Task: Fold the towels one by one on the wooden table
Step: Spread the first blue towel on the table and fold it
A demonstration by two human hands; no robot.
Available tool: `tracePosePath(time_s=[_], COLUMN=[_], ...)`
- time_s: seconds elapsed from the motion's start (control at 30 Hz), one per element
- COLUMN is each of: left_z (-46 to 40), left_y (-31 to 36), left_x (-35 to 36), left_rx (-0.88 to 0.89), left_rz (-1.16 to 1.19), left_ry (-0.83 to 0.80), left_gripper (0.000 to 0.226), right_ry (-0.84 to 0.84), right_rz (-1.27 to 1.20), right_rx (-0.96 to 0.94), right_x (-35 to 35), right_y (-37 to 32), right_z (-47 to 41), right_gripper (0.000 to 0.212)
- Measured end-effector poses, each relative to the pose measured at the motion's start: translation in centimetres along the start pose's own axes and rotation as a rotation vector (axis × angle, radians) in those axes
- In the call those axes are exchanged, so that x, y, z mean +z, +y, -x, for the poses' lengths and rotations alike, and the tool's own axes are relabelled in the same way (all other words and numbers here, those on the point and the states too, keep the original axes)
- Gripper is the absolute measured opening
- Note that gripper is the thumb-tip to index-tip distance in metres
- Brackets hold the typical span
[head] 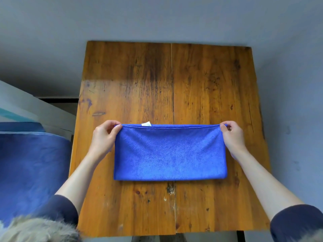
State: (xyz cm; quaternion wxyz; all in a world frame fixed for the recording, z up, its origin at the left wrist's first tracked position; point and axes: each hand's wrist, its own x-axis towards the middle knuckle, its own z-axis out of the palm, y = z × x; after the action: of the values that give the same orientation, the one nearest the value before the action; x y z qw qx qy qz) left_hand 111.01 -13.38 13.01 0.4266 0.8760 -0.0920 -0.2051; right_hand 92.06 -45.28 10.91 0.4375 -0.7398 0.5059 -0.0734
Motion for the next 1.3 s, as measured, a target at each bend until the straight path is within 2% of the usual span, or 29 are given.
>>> tracePosePath(time_s=[0.2,0.33,0.4,0.5,0.57,0.67,0.73,0.87,1.17,1.3], left_z=[-2.2,-3.1,-3.0,-1.6,0.2,3.0,3.8,3.5,3.7,6.1], left_y=[-0.8,-2.1,-2.2,-1.7,-0.9,0.0,0.0,-1.8,-3.3,-4.6], left_x=[1.4,2.6,2.8,3.4,4.5,7.5,9.4,10.5,9.7,9.3], left_rx=[-0.079,-0.148,-0.136,-0.003,0.149,0.383,0.406,0.264,0.334,0.36], left_rz=[-0.033,-0.179,-0.243,-0.456,-0.592,-0.76,-0.829,-0.84,-0.809,-0.816], left_ry=[0.014,0.017,0.067,0.187,0.183,-0.016,-0.117,-0.112,-0.028,-0.021], left_gripper=[0.007,0.009,0.016,0.031,0.039,0.051,0.054,0.058,0.059,0.058], right_ry=[-0.01,0.004,0.074,0.219,0.191,0.017,-0.053,-0.104,-0.009,0.045], right_rz=[-0.037,-0.003,0.069,0.298,0.439,0.628,0.703,0.74,0.676,0.686], right_rx=[0.054,0.097,0.068,-0.126,-0.354,-0.614,-0.675,-0.656,-0.466,-0.496], right_x=[1.2,1.9,2.1,2.4,3.5,6.5,8.2,8.0,2.8,2.9], right_y=[0.2,0.6,0.4,-0.2,-0.6,-0.7,-0.1,2.5,7.3,7.0], right_z=[-1.3,-1.6,-1.4,0.3,2.6,6.0,6.9,5.8,4.5,6.2], right_gripper=[0.011,0.011,0.015,0.028,0.036,0.048,0.052,0.057,0.055,0.055])
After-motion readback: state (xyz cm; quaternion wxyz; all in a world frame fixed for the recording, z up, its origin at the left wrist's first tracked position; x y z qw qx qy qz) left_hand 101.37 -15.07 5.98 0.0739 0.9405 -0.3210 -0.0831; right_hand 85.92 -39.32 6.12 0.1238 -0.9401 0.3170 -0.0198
